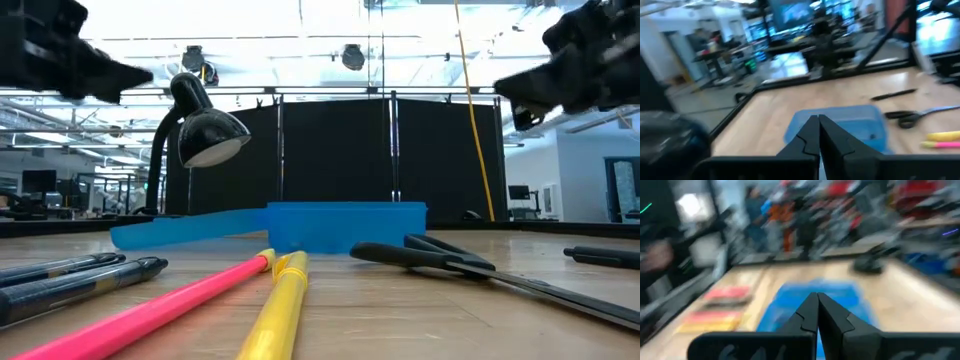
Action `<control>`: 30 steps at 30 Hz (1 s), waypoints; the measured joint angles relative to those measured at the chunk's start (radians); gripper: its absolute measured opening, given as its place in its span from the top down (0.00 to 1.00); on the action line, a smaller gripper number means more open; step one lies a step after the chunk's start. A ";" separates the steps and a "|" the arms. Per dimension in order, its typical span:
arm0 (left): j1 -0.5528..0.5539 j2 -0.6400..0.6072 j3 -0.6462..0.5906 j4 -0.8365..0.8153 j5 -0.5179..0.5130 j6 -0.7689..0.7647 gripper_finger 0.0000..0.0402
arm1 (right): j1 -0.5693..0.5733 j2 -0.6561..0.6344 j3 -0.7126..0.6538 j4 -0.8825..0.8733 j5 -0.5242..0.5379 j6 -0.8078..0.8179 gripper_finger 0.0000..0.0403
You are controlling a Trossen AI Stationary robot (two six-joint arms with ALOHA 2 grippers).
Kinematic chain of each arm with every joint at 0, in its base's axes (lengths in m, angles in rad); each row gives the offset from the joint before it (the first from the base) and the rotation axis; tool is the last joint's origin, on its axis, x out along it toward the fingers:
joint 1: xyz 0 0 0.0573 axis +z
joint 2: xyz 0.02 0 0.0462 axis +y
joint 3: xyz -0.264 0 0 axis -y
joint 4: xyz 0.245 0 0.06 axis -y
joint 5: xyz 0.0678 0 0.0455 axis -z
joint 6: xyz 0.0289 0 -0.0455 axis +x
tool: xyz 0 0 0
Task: Pick & place school supplies into a supply box
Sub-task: Put the black scissors into the blue box
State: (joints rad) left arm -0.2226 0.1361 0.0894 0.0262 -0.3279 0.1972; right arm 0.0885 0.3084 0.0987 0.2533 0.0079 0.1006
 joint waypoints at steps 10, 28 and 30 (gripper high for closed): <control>0.000 0.003 -0.061 0.016 -0.148 0.053 0.90 | 0.230 0.562 0.622 -0.300 0.333 -0.097 1.00; 0.000 0.003 -0.061 0.211 -0.180 0.309 0.90 | 0.305 1.606 1.889 -1.499 0.323 0.877 1.00; 0.000 0.003 -0.061 0.208 -0.181 0.341 0.90 | 0.304 1.656 1.871 -1.497 0.334 0.971 1.00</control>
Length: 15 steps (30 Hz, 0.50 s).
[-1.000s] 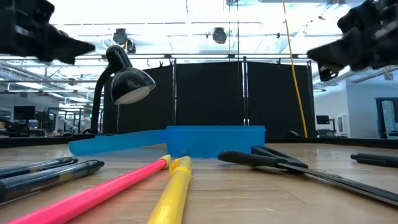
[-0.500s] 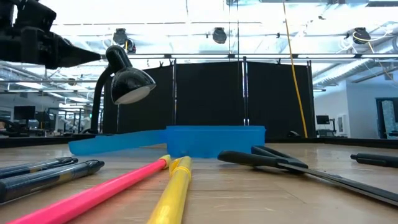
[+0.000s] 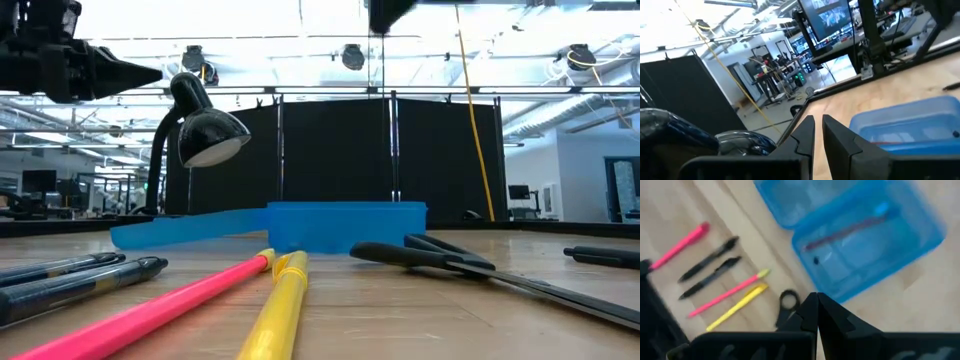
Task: Pick & place school supplies into a supply box
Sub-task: Put the black scissors into the blue box
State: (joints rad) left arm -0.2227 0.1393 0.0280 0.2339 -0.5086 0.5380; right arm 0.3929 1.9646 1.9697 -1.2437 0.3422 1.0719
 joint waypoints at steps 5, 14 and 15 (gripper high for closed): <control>0.000 0.000 0.001 -0.023 -0.018 0.057 0.90 | -0.006 0.078 -0.082 0.055 -0.027 0.175 1.00; 0.000 0.000 0.002 0.071 -0.018 0.055 0.90 | 0.020 0.088 -0.313 0.408 -0.131 0.394 0.90; 0.000 0.000 0.002 0.071 -0.017 0.054 0.90 | 0.026 0.088 -0.321 0.424 -0.130 0.418 0.87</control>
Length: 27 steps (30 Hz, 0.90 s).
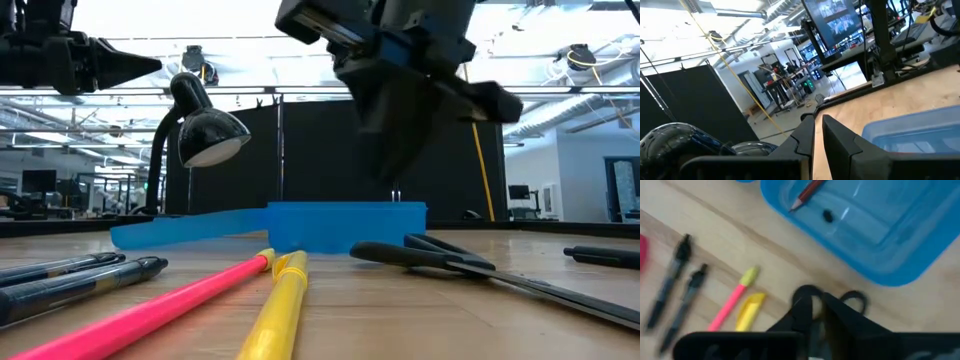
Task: Pick & place school supplies into a supply box
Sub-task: Put the black scissors into the blue box
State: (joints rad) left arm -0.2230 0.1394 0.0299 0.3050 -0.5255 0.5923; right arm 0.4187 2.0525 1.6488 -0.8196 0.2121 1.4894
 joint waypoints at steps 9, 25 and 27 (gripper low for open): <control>0.000 0.000 0.000 -0.002 0.001 -0.020 0.90 | 0.041 -0.001 -0.036 -0.008 -0.054 0.159 0.62; 0.000 0.000 0.000 -0.017 0.002 -0.045 0.90 | 0.020 0.005 -0.108 0.082 -0.030 0.119 0.61; 0.000 0.000 0.000 -0.017 0.002 -0.048 0.90 | 0.020 0.005 -0.122 0.103 -0.032 0.119 0.61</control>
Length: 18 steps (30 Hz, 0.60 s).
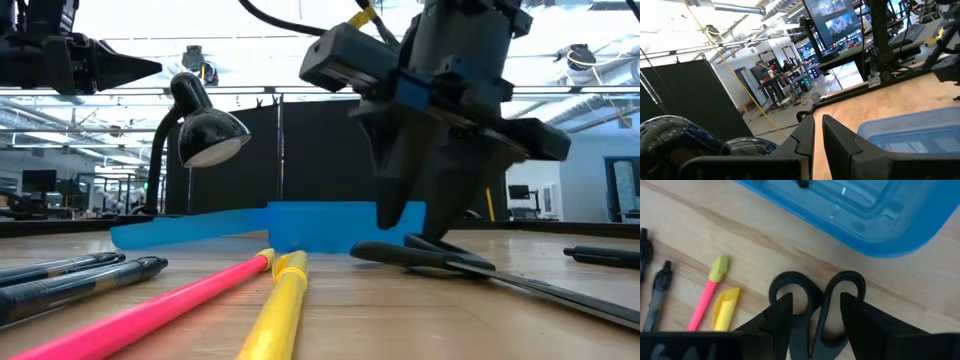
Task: Pick & place school supplies into a supply box
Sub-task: Put the black scissors into the blue box
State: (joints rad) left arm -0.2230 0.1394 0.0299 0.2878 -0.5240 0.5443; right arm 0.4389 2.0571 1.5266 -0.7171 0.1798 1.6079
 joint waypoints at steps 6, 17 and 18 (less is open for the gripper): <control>0.000 0.000 0.000 0.000 0.000 -0.003 0.90 | 0.001 0.000 -0.029 0.024 -0.028 0.001 0.61; 0.000 0.000 0.000 0.001 0.000 -0.012 0.90 | -0.001 -0.008 -0.114 0.080 -0.074 -0.062 0.62; 0.000 0.000 0.000 0.001 0.001 -0.019 0.90 | -0.002 -0.007 -0.121 0.062 -0.090 -0.061 0.62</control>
State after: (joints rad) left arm -0.2230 0.1394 0.0296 0.2884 -0.5234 0.5258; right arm 0.4371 2.0501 1.4056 -0.6552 0.0896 1.5474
